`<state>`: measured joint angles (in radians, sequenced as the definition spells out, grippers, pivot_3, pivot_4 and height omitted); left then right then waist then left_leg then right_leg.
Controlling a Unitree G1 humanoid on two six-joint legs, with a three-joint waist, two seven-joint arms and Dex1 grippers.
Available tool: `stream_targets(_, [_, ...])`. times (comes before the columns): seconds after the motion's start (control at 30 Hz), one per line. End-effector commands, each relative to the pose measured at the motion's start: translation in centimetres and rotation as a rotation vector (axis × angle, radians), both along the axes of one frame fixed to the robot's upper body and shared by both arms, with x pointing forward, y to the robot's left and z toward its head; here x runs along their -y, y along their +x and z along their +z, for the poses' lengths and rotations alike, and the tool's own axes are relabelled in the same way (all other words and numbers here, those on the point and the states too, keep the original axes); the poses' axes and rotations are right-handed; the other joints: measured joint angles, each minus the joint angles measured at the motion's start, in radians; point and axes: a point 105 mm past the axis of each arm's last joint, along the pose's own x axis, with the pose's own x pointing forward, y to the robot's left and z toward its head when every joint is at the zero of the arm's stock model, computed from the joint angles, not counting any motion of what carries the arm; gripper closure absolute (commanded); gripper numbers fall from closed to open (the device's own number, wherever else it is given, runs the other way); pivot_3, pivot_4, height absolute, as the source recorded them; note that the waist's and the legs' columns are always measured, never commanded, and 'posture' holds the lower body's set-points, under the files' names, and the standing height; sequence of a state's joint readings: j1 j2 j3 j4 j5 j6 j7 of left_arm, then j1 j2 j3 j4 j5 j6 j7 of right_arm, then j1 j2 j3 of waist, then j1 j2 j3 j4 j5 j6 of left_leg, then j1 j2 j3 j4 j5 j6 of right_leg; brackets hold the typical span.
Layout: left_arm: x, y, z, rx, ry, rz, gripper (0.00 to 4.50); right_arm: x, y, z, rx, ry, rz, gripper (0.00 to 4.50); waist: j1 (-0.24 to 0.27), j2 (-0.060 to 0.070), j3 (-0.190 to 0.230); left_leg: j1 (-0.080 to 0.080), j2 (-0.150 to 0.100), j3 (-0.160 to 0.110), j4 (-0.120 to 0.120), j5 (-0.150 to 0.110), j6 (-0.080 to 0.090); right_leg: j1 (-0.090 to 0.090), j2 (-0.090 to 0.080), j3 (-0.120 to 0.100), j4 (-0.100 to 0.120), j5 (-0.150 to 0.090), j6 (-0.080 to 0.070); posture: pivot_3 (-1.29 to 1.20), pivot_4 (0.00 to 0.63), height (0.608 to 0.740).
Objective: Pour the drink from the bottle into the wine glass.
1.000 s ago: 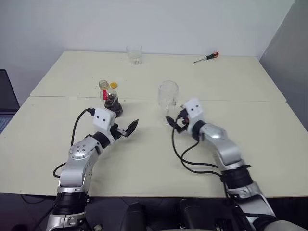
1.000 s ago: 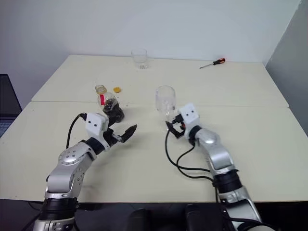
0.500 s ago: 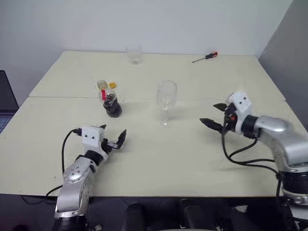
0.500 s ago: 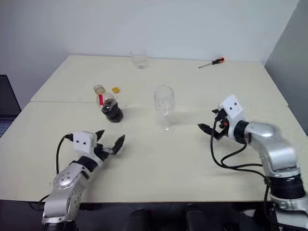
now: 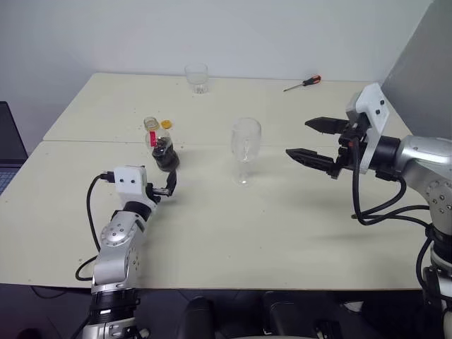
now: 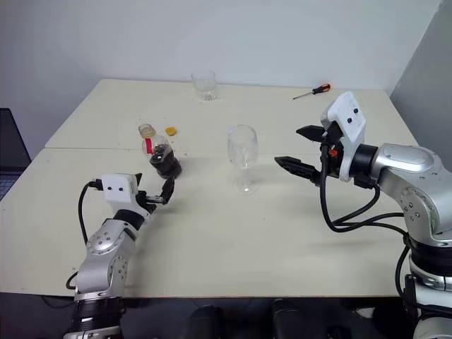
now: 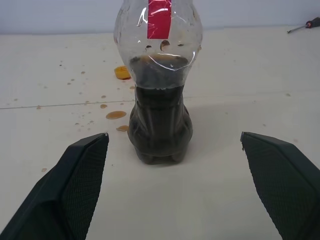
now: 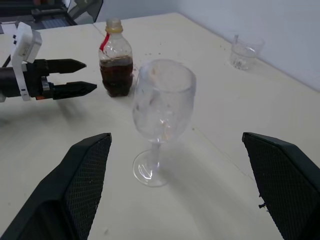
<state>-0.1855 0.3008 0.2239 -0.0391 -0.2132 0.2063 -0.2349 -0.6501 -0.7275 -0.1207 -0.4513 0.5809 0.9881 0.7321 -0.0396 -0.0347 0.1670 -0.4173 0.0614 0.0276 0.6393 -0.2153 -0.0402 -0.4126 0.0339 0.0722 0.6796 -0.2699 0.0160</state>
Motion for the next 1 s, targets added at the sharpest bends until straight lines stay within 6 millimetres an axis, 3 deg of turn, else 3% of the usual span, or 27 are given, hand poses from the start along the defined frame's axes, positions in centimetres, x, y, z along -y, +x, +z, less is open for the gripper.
stream_targets(0.03, [-0.7,0.6,2.1,0.07,0.022,0.042,0.0,-0.3,-0.2,1.7,0.078,-0.013,0.002,0.03,0.0,0.0,0.0,0.0,0.0,0.0,0.0,0.0,0.0,0.0,0.0,0.0,0.0,0.0,0.0,0.0,0.15,0.74])
stream_targets(0.37, [-0.4,2.9,1.6,-0.034,0.097,0.043,0.0,-0.1,0.6,1.8,0.095,-0.058,-0.023,0.03,0.004,0.0,0.0,0.0,0.0,0.0,0.0,0.0,0.0,0.0,0.0,0.0,0.0,0.0,0.0,0.0,0.15,0.74])
stream_targets(1.0, [0.2,5.9,3.3,0.016,0.115,0.022,0.0,0.1,1.1,1.6,0.09,-0.079,-0.066,0.03,0.007,-0.001,0.001,0.0,0.0,0.0,0.0,0.0,0.0,0.0,0.0,0.0,0.0,0.0,0.0,0.0,0.15,0.74])
